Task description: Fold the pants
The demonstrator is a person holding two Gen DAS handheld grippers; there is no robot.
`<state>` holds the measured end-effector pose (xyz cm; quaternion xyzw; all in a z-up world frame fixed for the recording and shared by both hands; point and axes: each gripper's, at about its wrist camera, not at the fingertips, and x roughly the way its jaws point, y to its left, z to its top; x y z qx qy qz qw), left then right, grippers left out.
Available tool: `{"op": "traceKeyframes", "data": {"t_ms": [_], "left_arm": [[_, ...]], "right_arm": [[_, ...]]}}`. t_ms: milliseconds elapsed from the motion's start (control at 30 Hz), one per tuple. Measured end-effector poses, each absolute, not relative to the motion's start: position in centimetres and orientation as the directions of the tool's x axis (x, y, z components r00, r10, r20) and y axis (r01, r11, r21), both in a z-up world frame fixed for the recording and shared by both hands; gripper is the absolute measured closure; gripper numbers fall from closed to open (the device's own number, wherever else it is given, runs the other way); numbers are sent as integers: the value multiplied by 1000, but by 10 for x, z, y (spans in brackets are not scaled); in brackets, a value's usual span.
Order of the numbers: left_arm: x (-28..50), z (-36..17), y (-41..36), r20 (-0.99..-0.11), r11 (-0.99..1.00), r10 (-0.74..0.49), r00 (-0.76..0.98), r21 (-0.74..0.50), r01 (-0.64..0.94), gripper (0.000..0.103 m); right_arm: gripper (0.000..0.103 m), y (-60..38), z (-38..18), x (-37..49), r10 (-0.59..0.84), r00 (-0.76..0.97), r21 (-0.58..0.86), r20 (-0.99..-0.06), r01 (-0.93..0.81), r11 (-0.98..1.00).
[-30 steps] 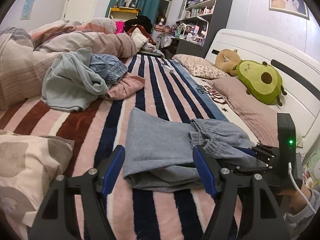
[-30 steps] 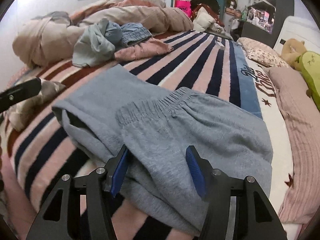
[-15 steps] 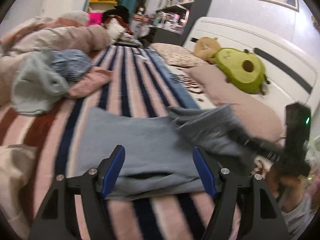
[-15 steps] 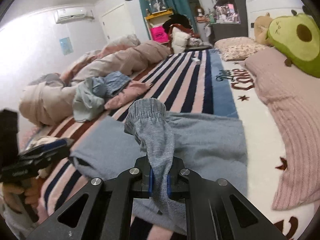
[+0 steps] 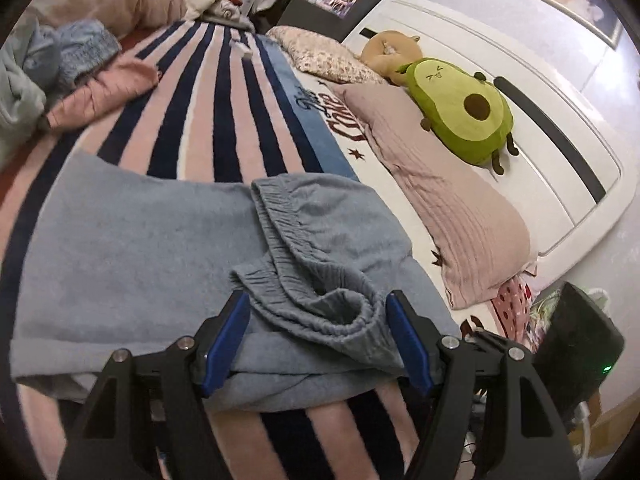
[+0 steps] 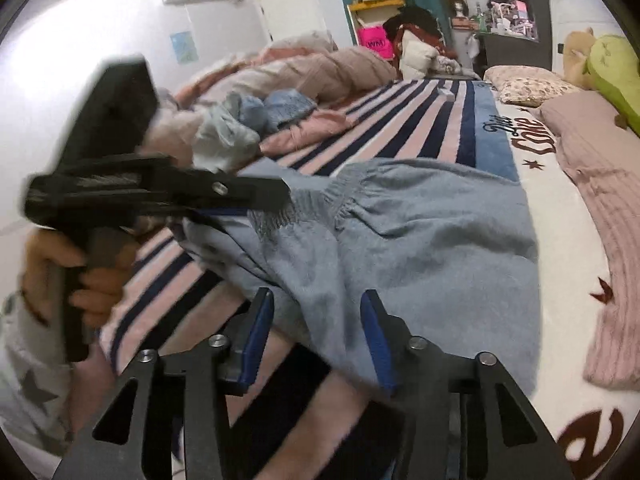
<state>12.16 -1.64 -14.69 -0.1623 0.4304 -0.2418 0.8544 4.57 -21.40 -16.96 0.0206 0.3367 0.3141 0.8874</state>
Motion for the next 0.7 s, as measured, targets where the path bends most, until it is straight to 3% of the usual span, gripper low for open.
{"op": "traceKeyframes", "data": {"t_ms": [100, 333, 700], "left_arm": [[127, -151, -16, -659, 821, -563, 498, -514, 248, 37], [135, -145, -1, -638, 800, -574, 513, -571, 184, 37], [133, -169, -32, -734, 853, -512, 446, -496, 163, 37]], "right_arm": [[55, -243, -158, 36, 555, 625, 262, -548, -502, 824], [54, -283, -150, 22, 535, 677, 320, -505, -429, 845], [54, -304, -154, 13, 555, 684, 382, -474, -409, 829]]}}
